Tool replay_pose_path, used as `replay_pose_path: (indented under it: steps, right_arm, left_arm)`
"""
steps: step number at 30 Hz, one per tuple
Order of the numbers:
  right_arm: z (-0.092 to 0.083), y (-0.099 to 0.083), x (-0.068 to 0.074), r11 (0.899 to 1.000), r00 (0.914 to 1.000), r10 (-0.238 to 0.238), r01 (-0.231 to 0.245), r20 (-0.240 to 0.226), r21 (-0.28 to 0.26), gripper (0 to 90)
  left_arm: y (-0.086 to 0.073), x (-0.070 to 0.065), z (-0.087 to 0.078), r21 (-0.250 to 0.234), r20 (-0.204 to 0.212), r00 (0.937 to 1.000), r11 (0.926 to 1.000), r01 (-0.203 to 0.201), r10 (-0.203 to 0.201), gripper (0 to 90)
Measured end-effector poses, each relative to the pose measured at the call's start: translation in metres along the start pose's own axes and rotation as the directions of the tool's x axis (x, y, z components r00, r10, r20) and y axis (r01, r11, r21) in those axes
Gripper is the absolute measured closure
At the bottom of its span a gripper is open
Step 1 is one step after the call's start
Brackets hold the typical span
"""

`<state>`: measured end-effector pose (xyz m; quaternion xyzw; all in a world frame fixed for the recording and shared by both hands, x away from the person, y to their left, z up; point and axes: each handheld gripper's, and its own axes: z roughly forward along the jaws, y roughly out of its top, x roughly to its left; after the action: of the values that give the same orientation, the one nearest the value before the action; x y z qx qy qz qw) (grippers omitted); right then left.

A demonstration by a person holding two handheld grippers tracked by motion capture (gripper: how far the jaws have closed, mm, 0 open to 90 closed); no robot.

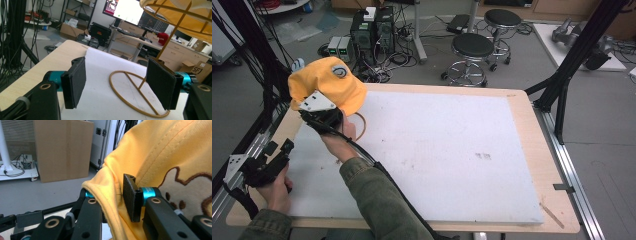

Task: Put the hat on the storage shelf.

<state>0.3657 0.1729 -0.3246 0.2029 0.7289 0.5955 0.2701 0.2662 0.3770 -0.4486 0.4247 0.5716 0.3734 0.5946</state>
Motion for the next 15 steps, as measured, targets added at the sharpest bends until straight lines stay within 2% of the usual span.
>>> replay_pose_path:
  steps: [1, 4, 6, 10, 12, 15]
  right_arm:
    - [0.0000, 0.0001, 0.0000, 1.000, 1.0000, 0.001, -0.001, -0.001, -0.001, 75.2]
    - [-0.0007, 0.0008, -0.0007, 1.000, 1.0000, 0.006, -0.006, 0.001, -0.003, 62.9]
    - [-0.0019, 0.0017, -0.0003, 1.000, 1.0000, -0.001, 0.001, -0.003, -0.002, 61.3]
    - [-0.0043, 0.0037, 0.0004, 0.999, 0.9992, -0.038, 0.038, -0.011, -0.007, 49.5]
    - [-0.0049, 0.0040, 0.0013, 0.998, 0.9985, -0.055, 0.055, -0.007, -0.008, 47.7]
    - [-0.0055, 0.0047, 0.0005, 0.998, 0.9980, -0.058, 0.058, -0.026, -0.007, 46.2]
  left_arm:
    - [0.0001, -0.0003, -0.0003, -0.004, 0.000, 1.0000, 1.0000, -0.002, 0.002, 32.8]
    - [0.0002, -0.0001, -0.0004, -0.004, -0.001, 1.0000, 1.0000, -0.002, 0.002, 32.8]
    - [0.0002, 0.0001, -0.0003, -0.004, -0.002, 1.0000, 1.0000, -0.001, 0.001, 32.8]
    - [0.0004, 0.0002, -0.0008, -0.006, -0.005, 1.0000, 1.0000, -0.001, 0.001, 32.8]
    - [0.0007, 0.0001, -0.0011, -0.012, -0.006, 1.0000, 0.9999, 0.002, -0.002, 32.8]
    - [0.0009, 0.0007, -0.0012, -0.013, -0.007, 1.0000, 0.9999, 0.001, -0.001, 32.8]
